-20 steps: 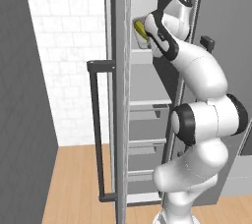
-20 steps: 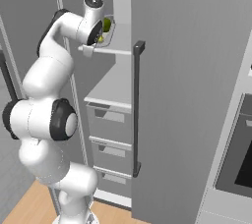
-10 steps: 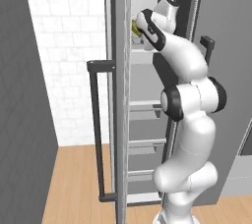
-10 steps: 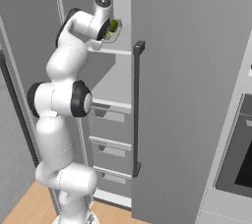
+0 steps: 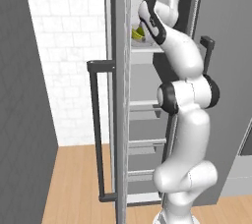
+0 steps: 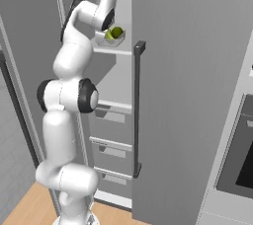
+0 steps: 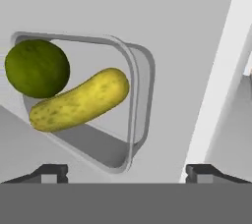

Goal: Take the meat container that has the steak and place it on the second highest rack of the freezer. Then take the vegetable container that has the lime and cucumber and place it on the highest rack of the freezer.

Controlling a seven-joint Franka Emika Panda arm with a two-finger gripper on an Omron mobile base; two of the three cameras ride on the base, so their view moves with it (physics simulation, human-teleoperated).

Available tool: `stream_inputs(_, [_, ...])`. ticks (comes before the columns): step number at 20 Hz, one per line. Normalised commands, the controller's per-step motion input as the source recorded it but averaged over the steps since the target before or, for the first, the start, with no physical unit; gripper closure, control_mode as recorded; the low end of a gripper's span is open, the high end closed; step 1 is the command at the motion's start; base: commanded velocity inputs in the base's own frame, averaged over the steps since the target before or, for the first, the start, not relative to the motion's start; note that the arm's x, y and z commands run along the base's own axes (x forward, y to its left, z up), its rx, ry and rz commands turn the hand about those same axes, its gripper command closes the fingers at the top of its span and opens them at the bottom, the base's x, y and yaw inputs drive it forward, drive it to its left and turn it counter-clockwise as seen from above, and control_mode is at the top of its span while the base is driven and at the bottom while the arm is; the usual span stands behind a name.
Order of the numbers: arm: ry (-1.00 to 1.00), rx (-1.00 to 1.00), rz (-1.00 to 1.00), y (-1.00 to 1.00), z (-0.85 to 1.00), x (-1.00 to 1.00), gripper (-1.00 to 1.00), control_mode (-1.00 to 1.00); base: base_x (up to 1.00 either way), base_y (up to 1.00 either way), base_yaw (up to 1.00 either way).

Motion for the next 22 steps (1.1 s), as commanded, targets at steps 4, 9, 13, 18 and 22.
stream_inputs(4, [-0.15, -0.01, 0.19, -0.21, -0.44, -1.0, -1.0, -1.0, 0.0, 0.0, 0.0])
stream_inputs(9, [-0.25, -0.07, 0.24, -0.01, -1.0, -1.0, -1.0, -1.0, 0.0, 0.0, 0.0])
stream_inputs(13, [-0.35, -0.19, 0.23, -0.03, -1.0, -1.0, -1.0, -1.0, 0.0, 0.0, 0.0])
stream_inputs(18, [-0.25, -0.44, 0.44, -0.28, -0.7, -1.0, -1.0, -1.0, 0.0, 0.0, 0.0])
stream_inputs(22, [-0.06, -0.48, 0.64, -0.41, -0.11, -0.75, -1.0, -1.0, 0.0, 0.0, 0.0])
